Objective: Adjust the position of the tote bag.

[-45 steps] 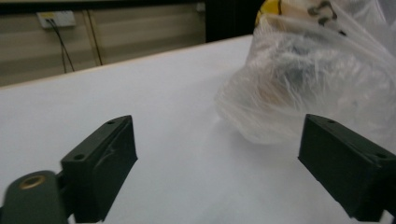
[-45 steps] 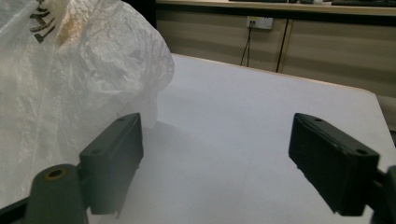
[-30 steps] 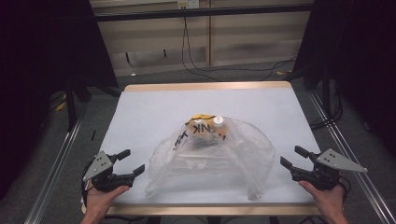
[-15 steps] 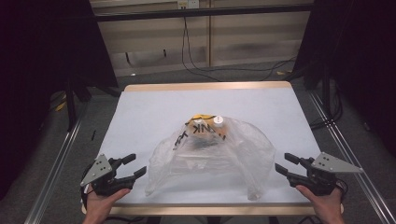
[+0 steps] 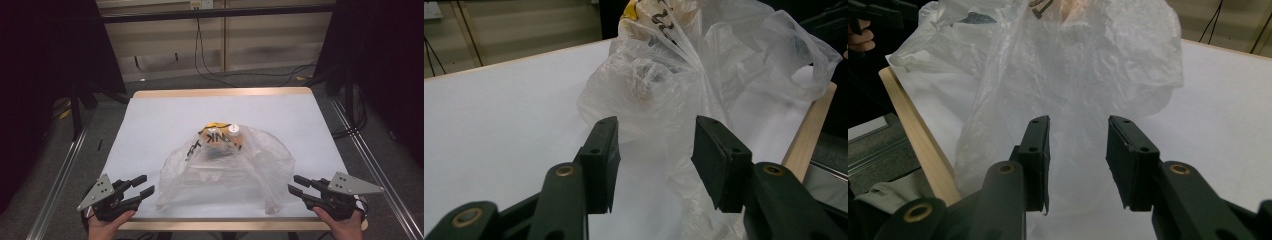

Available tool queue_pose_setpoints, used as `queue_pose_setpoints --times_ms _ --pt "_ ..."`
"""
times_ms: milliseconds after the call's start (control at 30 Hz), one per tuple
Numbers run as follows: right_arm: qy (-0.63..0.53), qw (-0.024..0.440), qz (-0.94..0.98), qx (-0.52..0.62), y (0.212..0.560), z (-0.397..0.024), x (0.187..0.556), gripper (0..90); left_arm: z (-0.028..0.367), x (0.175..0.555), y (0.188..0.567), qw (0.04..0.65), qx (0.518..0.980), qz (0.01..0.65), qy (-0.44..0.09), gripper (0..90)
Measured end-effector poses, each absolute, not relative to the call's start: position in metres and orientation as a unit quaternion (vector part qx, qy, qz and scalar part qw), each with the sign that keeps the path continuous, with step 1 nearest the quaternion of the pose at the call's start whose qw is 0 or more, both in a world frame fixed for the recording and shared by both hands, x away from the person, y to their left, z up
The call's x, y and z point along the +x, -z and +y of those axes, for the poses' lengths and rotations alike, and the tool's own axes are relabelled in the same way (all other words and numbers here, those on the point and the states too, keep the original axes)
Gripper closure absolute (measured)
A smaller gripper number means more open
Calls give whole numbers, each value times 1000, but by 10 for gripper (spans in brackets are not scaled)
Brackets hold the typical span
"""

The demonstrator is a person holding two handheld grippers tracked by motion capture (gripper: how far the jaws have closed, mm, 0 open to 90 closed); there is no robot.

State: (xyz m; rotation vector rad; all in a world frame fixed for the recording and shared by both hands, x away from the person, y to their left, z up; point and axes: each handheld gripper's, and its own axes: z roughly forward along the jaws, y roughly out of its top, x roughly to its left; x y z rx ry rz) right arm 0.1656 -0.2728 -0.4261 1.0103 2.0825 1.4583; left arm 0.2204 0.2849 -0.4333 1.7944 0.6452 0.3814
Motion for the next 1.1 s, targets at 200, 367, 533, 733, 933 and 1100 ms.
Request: queue_pose_setpoints --times_ms 200,367,533,733,933,1100 --pt "-525 177 755 349 428 -265 151 650 275 215 431 557 777 254 -150 563" --pt "-527 155 766 333 429 -257 147 630 269 206 434 547 791 236 -138 563" --pt "-523 133 779 319 431 -247 148 550 267 207 437 547 795 232 -123 551" --pt "-516 118 792 305 434 -237 149 489 257 209 442 532 810 223 -108 510" --pt "-486 105 814 300 444 -225 157 466 253 211 445 508 824 220 -117 431" --pt "-472 100 824 298 449 -221 165 515 256 217 450 495 826 241 -120 404"
